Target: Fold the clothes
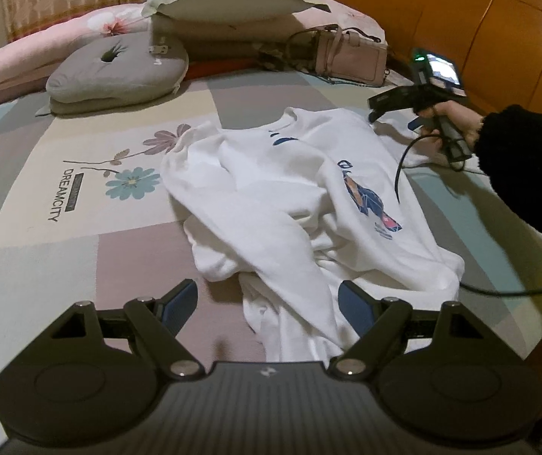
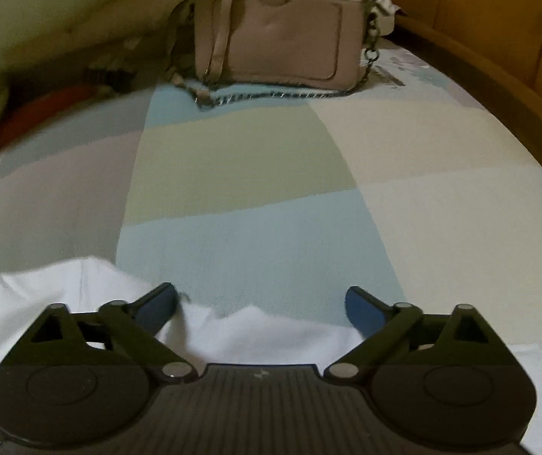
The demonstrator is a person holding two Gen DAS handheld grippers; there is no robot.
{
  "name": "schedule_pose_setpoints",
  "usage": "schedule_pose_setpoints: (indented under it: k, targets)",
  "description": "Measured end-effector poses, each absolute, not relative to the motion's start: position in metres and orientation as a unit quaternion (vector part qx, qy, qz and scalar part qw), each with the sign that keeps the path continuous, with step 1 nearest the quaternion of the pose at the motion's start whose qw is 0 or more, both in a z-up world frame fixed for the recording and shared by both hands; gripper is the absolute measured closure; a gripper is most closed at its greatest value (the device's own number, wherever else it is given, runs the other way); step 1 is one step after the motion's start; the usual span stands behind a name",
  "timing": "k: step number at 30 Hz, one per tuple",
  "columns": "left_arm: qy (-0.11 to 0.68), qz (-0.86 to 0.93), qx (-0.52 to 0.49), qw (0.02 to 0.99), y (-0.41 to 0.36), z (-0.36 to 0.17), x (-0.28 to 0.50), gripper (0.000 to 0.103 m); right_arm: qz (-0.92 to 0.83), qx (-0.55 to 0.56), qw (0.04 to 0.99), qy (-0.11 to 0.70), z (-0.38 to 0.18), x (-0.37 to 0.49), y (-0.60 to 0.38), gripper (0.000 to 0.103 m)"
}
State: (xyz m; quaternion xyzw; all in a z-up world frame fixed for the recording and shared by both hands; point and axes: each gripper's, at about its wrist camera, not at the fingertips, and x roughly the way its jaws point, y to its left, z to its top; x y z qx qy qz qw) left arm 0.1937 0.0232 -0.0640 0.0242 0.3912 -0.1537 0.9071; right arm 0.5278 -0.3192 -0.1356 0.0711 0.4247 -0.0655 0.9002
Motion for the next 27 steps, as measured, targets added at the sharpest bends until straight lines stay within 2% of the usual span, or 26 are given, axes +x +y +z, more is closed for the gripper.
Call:
schedule_pose_setpoints:
  k: [5, 15, 19, 24, 27]
  targets:
    - [0.387, -0.161, 0.020, 0.908, 0.025, -0.064, 0.190, 0.021, -0.037, 0.074, 0.910, 0.406, -0.114, 0.477, -0.336, 0.007]
    - [0.390, -0.161, 0.022, 0.906, 0.022, -0.063, 0.179, 0.021, -0.026, 0.009, 0.906, 0.423, -0.140, 0.374, -0.366, 0.002]
    - [0.388, -0.160, 0.026, 0.907, 0.021, -0.060, 0.177, 0.021, -0.044, 0.029, 0.911, 0.410, -0.121, 0.372, -0.387, 0.002]
    - [0.382, -0.168, 0.029, 0.908, 0.013, -0.057, 0.176, 0.021, -0.101, 0.080, 0.906, 0.402, -0.123, 0.384, -0.419, 0.003]
    - [0.385, -0.167, 0.033, 0.907, 0.012, -0.058, 0.177, 0.021, -0.059, 0.086, 0.914, 0.393, -0.121, 0.373, -0.408, 0.003]
